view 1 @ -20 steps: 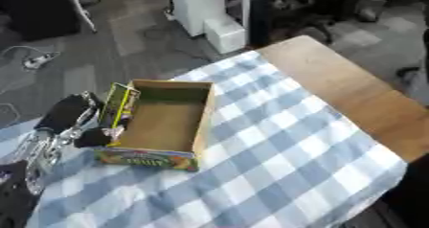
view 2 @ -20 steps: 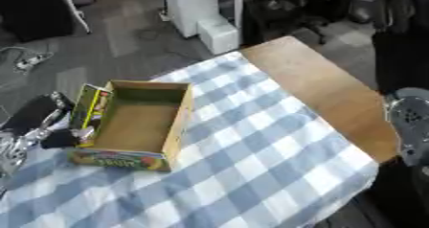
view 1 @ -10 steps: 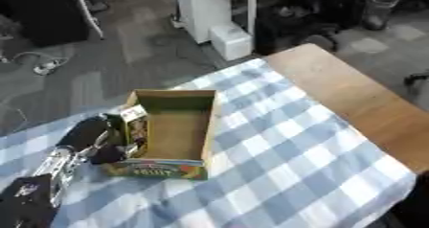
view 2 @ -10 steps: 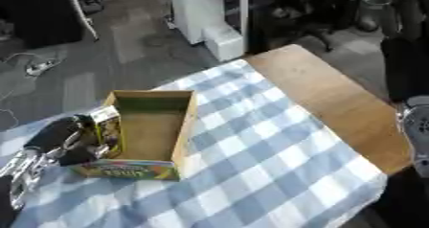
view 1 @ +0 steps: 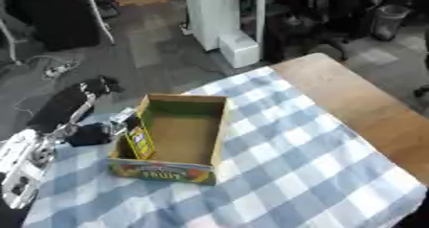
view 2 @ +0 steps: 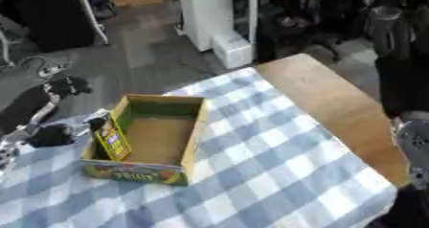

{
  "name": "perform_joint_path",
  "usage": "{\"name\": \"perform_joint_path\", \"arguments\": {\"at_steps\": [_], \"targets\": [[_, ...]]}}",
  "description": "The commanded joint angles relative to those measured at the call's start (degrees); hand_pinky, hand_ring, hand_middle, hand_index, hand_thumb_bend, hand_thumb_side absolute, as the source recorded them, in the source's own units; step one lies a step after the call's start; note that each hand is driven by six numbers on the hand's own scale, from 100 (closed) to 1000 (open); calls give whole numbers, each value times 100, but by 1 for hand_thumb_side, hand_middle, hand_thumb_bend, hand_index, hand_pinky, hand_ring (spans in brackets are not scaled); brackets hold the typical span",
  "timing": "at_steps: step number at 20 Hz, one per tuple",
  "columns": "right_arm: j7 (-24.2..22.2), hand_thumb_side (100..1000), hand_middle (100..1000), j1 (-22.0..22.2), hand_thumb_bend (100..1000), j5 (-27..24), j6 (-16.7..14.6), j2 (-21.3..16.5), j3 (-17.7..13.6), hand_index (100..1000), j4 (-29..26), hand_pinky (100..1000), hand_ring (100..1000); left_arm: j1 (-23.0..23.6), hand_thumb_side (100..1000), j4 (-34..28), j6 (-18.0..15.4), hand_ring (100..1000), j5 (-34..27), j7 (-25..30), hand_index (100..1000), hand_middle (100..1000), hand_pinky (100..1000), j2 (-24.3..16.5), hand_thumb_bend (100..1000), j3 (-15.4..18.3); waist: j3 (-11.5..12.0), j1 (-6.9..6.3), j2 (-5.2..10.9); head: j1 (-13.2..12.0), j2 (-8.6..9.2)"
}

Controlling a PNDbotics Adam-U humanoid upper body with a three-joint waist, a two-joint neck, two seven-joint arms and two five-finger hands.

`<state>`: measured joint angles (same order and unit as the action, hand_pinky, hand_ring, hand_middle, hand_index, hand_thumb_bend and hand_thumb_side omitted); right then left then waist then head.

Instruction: Pick up objects on the table and place them in the box.

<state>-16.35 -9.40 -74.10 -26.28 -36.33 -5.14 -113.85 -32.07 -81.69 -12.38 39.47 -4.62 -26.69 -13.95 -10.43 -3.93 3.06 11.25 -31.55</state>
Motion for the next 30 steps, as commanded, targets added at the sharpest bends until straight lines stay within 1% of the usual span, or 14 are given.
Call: {"name": "perform_joint_path", "arguments": {"at_steps": [1,2,3,4,5,7,9,12,14,20,23,25,27,30], "targets": [[-18,895,246,88,100,119,-151,-129,-125,422,-74,329,269,372,849,-1397,452,442,-816,-27,678,559,360,83,466,158,79,88,38,143,243],[-65,892,245,172,100,174,-208,-103,-136,422,-74,329,267,584,820,-1813,520,359,-1099,-135,636,501,252,320,454,212,155,127,22,180,391],[-119,890,245,240,100,230,-259,-80,-135,423,-74,329,266,738,785,-2159,563,320,-1340,-243,608,471,207,473,445,250,210,151,10,206,485],[-215,885,244,315,100,298,-298,-53,-120,424,-74,330,264,861,697,-2535,511,222,-1645,-596,526,379,110,668,393,333,292,184,-12,232,585],[-321,882,243,375,100,351,-333,-26,-102,424,-74,329,262,953,663,-2823,400,170,-1937,-1039,510,355,100,771,399,367,353,203,-31,257,647],[-587,880,242,534,100,444,-422,30,-76,424,-74,330,260,967,652,-3181,-51,111,-2402,-2086,497,329,100,993,391,419,542,257,-92,367,742],[-800,879,241,676,100,528,-526,74,-59,425,-74,330,258,930,649,-3264,-341,110,-2610,-2559,492,326,100,1051,396,342,669,295,-122,404,691],[-1050,877,240,878,100,687,-681,115,-15,425,-74,330,256,887,657,-3274,-427,100,-2791,-2617,495,306,100,1139,364,215,824,322,-152,263,414],[-1177,877,239,971,100,796,-801,128,19,425,-74,330,256,861,660,-3262,-424,100,-2960,-2568,499,308,100,1211,357,130,889,314,-184,234,309],[-1349,868,238,1109,100,1021,-1034,148,115,425,-74,330,255,809,667,-3200,-444,100,-3185,-2330,504,312,100,1342,358,-19,947,292,-239,428,203],[-1387,871,239,1106,100,1054,-1100,163,154,425,-74,330,256,814,671,-3204,-446,100,-3207,-2263,506,315,100,1363,362,-38,967,284,-250,584,60],[-1425,869,239,1104,100,1078,-1116,178,189,425,-74,330,255,821,674,-3228,-449,100,-3210,-2242,507,317,100,1379,362,-36,985,278,-255,668,13],[-1479,866,240,1088,100,1091,-1138,199,224,424,-74,329,257,839,681,-3260,-445,100,-3203,-2222,507,318,100,1375,362,-33,989,275,-264,696,8],[-1558,864,241,1070,100,1097,-1189,221,258,424,-74,330,258,871,687,-3260,-411,100,-3194,-2198,511,319,100,1381,360,-18,989,267,-273,713,-90]]}}
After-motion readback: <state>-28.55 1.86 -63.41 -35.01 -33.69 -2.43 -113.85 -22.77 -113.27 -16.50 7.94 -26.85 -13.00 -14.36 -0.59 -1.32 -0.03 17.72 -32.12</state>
